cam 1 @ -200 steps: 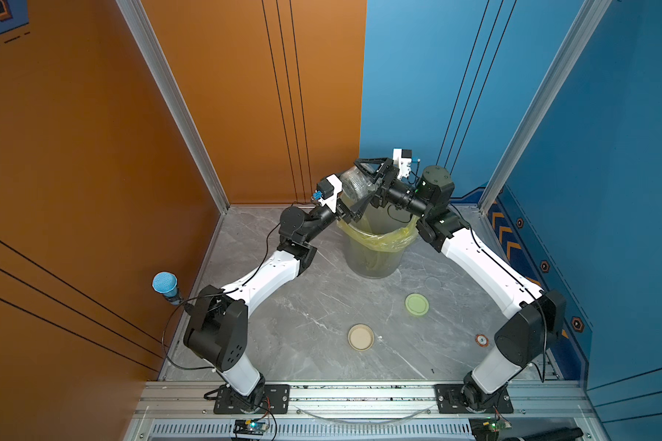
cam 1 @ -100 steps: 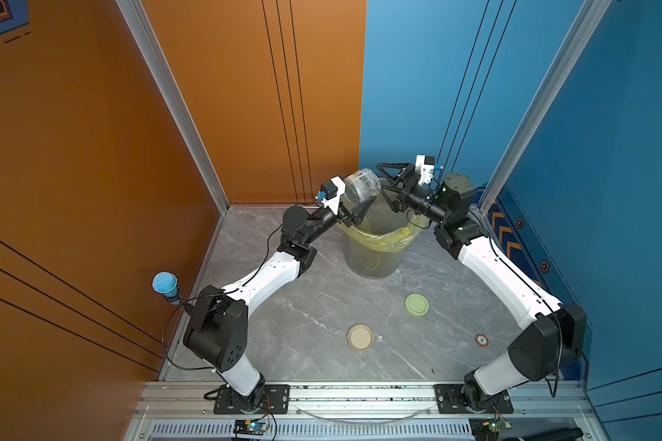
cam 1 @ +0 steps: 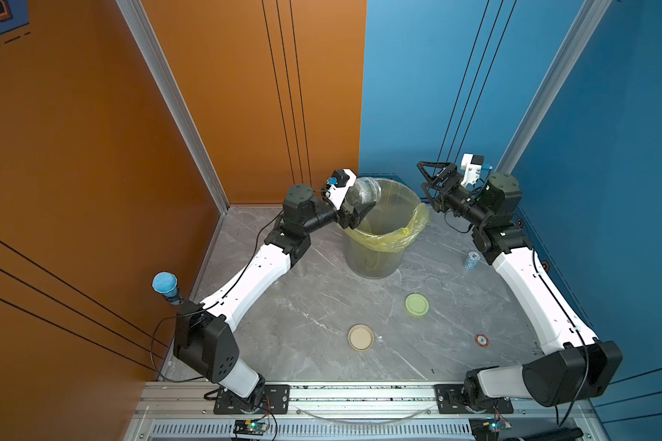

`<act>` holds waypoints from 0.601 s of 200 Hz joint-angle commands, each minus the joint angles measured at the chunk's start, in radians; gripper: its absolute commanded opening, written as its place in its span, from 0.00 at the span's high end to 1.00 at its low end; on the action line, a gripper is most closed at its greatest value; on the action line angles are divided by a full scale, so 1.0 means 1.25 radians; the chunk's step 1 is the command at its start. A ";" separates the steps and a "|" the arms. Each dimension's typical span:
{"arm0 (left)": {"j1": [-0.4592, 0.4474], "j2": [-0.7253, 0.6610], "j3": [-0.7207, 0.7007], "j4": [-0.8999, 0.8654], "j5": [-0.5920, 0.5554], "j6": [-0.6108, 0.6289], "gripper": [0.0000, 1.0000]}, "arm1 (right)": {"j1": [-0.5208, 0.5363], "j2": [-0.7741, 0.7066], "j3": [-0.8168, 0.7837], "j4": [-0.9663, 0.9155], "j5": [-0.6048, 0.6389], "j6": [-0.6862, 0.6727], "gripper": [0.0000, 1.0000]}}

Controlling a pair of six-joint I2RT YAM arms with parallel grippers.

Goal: Empty moldy tea leaves from jars
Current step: Pour the moldy tea leaves from the jar into the trash bin.

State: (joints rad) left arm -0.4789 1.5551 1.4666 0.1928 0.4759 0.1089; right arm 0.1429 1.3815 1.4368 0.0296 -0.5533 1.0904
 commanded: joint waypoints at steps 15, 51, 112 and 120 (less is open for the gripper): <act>-0.016 0.017 0.165 -0.343 -0.033 0.072 0.48 | -0.037 -0.009 0.034 -0.159 -0.001 -0.138 0.00; -0.027 0.103 0.318 -0.537 -0.057 0.069 0.50 | -0.047 0.021 0.036 -0.200 0.006 -0.192 0.00; -0.084 0.327 0.635 -0.829 -0.174 0.058 0.50 | -0.054 0.130 0.105 -0.270 -0.014 -0.261 0.00; -0.093 0.362 0.688 -0.874 -0.203 0.063 0.50 | -0.053 0.135 0.104 -0.268 -0.014 -0.262 0.00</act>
State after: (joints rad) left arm -0.5568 1.9217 2.1563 -0.6930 0.3260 0.1761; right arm 0.0765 1.5288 1.5318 -0.2550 -0.5518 0.8200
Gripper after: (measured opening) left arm 0.832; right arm 0.996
